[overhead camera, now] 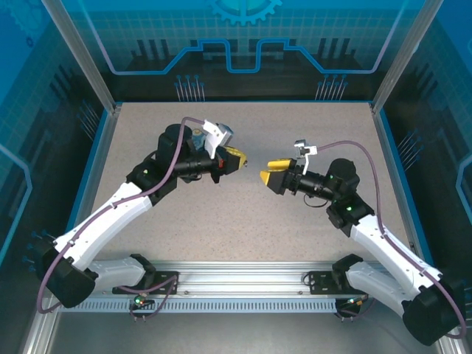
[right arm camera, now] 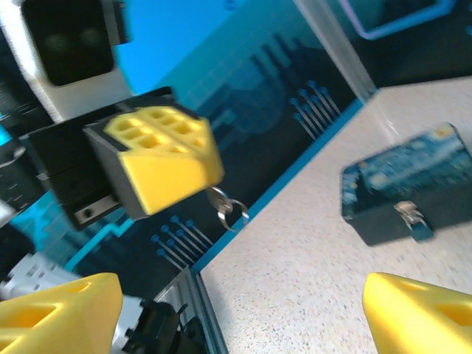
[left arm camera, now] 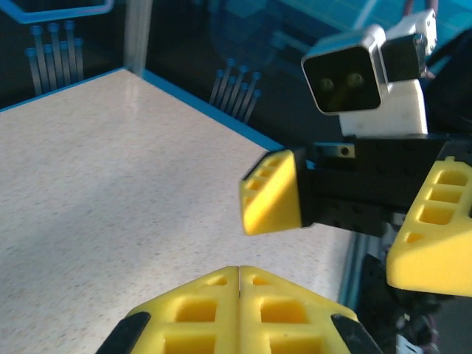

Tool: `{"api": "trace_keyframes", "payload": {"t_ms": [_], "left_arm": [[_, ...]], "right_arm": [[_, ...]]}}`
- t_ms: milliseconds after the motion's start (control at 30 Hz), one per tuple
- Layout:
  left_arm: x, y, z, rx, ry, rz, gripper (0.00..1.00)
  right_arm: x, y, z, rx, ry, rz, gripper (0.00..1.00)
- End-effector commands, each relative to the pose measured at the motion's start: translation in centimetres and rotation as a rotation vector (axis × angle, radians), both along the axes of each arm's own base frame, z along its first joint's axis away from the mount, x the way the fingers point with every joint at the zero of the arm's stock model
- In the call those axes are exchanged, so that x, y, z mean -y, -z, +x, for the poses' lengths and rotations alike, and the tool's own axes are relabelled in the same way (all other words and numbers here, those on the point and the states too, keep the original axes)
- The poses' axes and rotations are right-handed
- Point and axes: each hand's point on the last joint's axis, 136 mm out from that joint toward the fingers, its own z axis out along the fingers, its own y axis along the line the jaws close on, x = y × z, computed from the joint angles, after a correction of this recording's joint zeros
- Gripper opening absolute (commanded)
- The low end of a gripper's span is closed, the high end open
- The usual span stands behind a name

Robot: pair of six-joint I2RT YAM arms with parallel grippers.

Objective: Unlock a padlock with a key

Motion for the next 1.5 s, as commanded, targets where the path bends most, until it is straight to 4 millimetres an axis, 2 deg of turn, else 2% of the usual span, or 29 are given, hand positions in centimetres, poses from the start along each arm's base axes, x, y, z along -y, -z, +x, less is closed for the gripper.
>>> {"api": "trace_keyframes", "payload": {"t_ms": [0,267,500,833,1467], "left_arm": [[0.6,-2.6,-2.7,0.053,0.153,-0.046,0.00],[0.7,-3.1,-3.3,0.050,0.183,-0.063,0.00],[0.8,-3.0,-3.2,0.041,0.185,-0.064,0.00],[0.9,-3.0,-3.1,0.037,0.184,-0.065,0.00],[0.9,-2.9,-3.0,0.041,0.179,-0.060,0.00]], "right_arm": [[-0.5,-3.5,-2.3,0.223,-0.121,0.011,0.85],[-2.5,-3.9,-2.5,0.234,-0.196,0.003,0.69],[-3.7,-3.7,-2.0,0.225,-0.220,-0.017,0.51],[-4.8,-2.9,-1.9,0.198,-0.253,-0.037,0.37],[-4.2,-1.9,-2.2,0.181,-0.220,-0.070,0.03]]}}
